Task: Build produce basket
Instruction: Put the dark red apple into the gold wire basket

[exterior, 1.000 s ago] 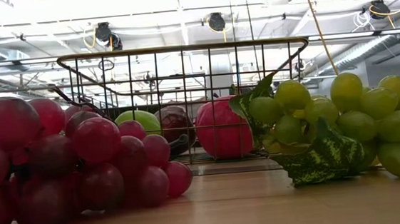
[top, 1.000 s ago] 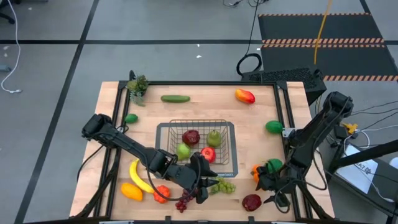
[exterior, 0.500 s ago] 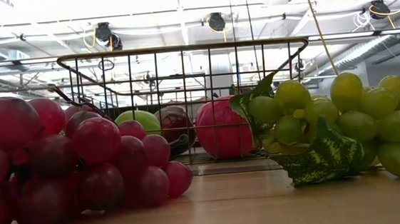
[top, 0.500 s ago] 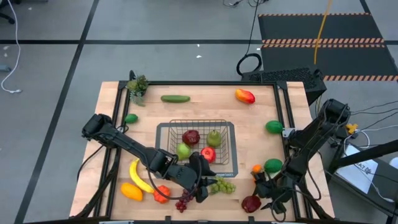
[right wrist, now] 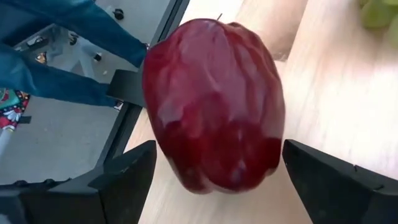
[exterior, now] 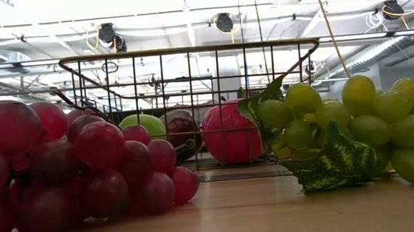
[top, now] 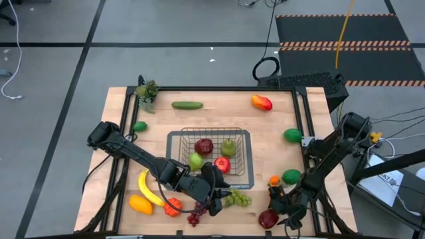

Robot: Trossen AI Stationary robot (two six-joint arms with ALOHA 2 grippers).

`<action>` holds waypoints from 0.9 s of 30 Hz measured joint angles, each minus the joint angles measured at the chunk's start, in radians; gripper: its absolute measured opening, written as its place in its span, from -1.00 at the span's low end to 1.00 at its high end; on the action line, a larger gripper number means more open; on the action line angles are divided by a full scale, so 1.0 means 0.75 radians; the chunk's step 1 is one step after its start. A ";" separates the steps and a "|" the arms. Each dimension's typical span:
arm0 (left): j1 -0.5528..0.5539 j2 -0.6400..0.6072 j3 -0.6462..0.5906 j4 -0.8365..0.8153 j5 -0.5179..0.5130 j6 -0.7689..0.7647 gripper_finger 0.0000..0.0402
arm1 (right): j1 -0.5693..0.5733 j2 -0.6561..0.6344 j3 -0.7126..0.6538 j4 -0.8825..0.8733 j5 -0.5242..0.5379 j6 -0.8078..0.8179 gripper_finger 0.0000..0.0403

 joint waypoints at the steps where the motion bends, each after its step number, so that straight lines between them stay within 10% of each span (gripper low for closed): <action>1: 0.000 0.000 0.000 0.000 0.000 0.000 -0.35 | 0.000 0.008 0.000 0.005 0.003 -0.016 0.70; 27: 0.045 0.000 0.000 -0.001 0.001 -0.024 -0.35 | -0.041 -0.076 0.001 0.068 0.099 -0.145 0.28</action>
